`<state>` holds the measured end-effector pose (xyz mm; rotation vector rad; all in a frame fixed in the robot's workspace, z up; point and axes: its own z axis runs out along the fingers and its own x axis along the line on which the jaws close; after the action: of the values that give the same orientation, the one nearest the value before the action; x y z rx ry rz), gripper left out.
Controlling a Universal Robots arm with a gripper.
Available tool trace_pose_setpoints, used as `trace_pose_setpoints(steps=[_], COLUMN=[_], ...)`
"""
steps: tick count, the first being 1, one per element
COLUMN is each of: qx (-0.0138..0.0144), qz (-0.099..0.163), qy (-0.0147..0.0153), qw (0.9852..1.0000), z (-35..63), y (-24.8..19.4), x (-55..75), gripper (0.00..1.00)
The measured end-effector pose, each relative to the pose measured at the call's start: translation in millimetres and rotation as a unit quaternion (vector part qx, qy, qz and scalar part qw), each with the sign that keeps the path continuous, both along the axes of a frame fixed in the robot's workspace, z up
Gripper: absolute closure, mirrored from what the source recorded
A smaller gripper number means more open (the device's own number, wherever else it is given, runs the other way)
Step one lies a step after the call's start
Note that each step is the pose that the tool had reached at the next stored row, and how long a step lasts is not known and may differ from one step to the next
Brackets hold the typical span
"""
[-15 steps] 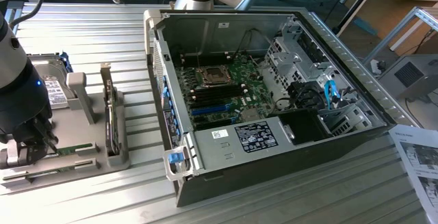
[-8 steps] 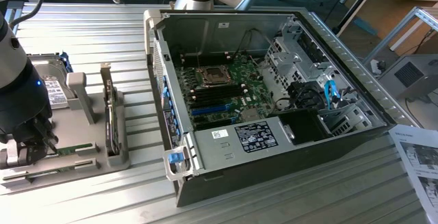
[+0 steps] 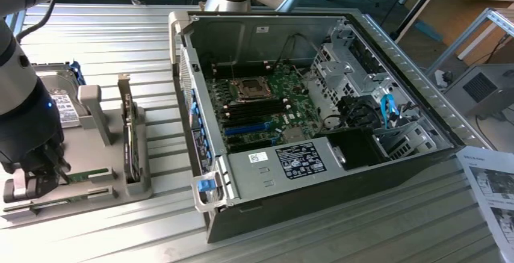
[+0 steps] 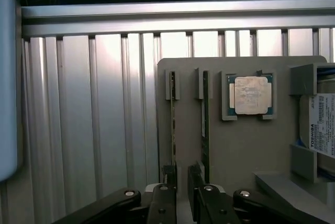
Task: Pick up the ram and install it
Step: 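Pick up the ram and move it above insertion slot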
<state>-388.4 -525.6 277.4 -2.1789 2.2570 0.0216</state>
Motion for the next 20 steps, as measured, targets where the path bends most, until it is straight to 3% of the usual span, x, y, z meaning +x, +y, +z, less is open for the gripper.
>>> trace_pose_setpoints(steps=[20], qx=[0.0], qz=[0.0], qy=[0.0], qw=[1.0], z=[-25.7], y=[-2.6], x=[0.0], gripper=[0.76])
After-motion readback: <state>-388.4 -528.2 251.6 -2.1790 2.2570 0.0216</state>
